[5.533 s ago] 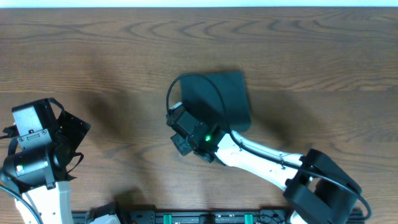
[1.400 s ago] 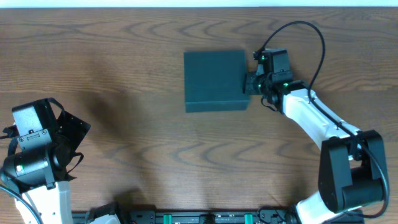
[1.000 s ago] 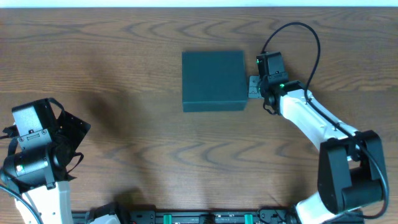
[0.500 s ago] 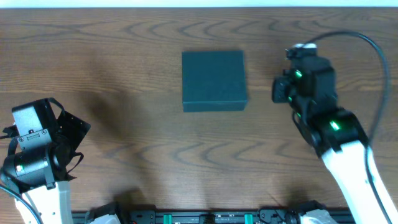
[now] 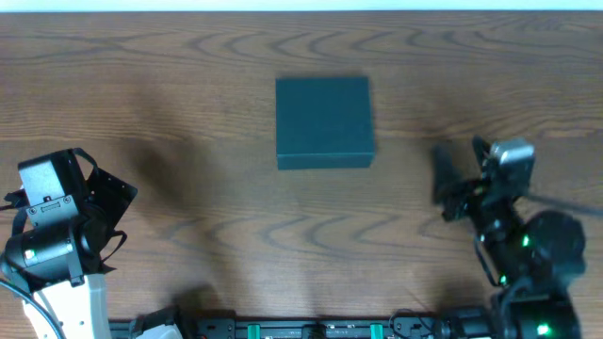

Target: Pack container

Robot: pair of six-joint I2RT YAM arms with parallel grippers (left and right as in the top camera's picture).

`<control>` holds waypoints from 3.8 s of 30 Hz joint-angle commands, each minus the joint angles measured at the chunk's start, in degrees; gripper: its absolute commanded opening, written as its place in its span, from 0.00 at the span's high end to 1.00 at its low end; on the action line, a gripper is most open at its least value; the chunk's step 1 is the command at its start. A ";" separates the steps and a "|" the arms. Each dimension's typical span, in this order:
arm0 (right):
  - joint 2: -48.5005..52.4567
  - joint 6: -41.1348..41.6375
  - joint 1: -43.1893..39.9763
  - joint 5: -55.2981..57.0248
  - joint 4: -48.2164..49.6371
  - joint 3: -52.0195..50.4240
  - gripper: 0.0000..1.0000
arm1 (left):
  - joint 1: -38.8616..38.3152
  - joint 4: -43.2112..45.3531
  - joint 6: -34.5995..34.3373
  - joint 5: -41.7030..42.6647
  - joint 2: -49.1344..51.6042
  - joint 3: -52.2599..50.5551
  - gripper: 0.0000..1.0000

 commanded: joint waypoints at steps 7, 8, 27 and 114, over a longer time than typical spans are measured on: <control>-11.87 -1.88 -3.56 3.32 8.55 -11.96 0.01 | 0.20 -0.02 0.63 -0.87 0.11 1.09 0.05; -12.90 -1.88 -3.56 5.14 9.33 -13.11 0.01 | 0.20 -0.02 0.63 -0.87 0.11 1.09 0.05; -26.71 -1.68 -3.58 8.37 25.11 -28.52 0.01 | 0.20 -0.02 0.63 -0.87 0.11 1.09 0.05; -27.04 -1.68 -3.56 13.27 12.00 -36.22 0.01 | -13.11 69.09 25.68 9.49 -49.81 -49.51 0.05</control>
